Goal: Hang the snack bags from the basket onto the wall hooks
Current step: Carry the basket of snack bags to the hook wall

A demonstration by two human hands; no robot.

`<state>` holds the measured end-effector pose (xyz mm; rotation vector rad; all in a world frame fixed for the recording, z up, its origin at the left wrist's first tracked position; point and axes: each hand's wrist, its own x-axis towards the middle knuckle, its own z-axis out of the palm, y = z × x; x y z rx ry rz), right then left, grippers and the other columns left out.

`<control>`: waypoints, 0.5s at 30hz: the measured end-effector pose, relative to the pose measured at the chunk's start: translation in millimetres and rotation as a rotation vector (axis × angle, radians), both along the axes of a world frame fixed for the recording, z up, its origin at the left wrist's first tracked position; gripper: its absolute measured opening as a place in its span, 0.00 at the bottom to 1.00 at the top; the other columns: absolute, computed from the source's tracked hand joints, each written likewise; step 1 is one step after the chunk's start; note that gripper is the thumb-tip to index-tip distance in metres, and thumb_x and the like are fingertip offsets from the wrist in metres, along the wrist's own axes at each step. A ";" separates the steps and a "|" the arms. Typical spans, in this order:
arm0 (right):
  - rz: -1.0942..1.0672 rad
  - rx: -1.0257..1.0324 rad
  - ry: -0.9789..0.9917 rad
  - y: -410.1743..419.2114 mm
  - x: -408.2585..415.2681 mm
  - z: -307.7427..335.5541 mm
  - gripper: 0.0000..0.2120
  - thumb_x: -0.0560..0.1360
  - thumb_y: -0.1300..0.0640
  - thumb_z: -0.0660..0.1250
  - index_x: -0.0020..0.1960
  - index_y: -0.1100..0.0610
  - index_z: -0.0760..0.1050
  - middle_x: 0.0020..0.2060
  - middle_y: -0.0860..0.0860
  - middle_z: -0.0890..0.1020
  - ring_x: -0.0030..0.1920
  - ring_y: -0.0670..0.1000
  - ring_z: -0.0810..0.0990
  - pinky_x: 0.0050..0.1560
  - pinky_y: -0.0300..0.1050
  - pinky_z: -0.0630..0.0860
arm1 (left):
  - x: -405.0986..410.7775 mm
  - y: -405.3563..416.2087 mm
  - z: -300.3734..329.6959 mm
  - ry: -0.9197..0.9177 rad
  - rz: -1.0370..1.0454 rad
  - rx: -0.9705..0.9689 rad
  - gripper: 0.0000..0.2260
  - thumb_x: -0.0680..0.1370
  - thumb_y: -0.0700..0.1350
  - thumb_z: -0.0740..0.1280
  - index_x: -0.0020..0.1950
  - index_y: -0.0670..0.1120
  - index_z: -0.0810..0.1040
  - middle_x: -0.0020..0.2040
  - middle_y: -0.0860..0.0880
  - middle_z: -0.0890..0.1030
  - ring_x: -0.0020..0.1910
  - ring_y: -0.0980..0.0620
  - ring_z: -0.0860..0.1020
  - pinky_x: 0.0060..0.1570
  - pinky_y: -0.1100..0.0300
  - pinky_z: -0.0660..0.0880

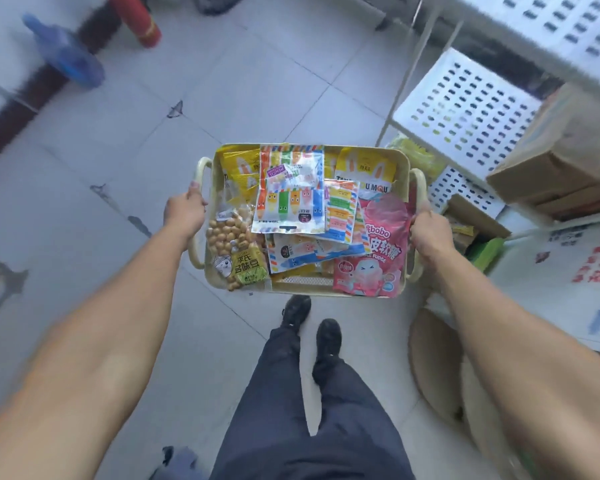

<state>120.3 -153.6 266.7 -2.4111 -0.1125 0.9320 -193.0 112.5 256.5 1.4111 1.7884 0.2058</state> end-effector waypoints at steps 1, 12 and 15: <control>0.039 0.011 -0.011 13.8 -3.6 12.4 0.26 0.85 0.46 0.46 0.51 0.61 0.77 0.47 0.60 0.79 0.47 0.58 0.76 0.48 0.50 0.70 | -14.3 2.1 11.1 -0.018 0.044 0.005 0.24 0.83 0.61 0.54 0.38 0.48 0.77 0.42 0.45 0.78 0.43 0.46 0.74 0.50 0.50 0.74; 0.396 0.159 0.036 189.7 -125.3 111.9 0.25 0.84 0.43 0.51 0.52 0.62 0.77 0.33 0.55 0.75 0.29 0.53 0.71 0.32 0.50 0.71 | -215.7 9.6 106.6 -0.061 0.436 0.110 0.24 0.84 0.59 0.54 0.38 0.46 0.76 0.42 0.45 0.78 0.40 0.45 0.75 0.48 0.52 0.73; 0.492 0.184 0.069 235.4 -182.7 124.5 0.28 0.83 0.40 0.52 0.41 0.62 0.74 0.32 0.56 0.74 0.27 0.53 0.70 0.29 0.48 0.68 | -282.7 10.5 121.1 -0.033 0.531 0.131 0.24 0.84 0.60 0.54 0.37 0.46 0.76 0.45 0.42 0.79 0.43 0.44 0.76 0.53 0.49 0.76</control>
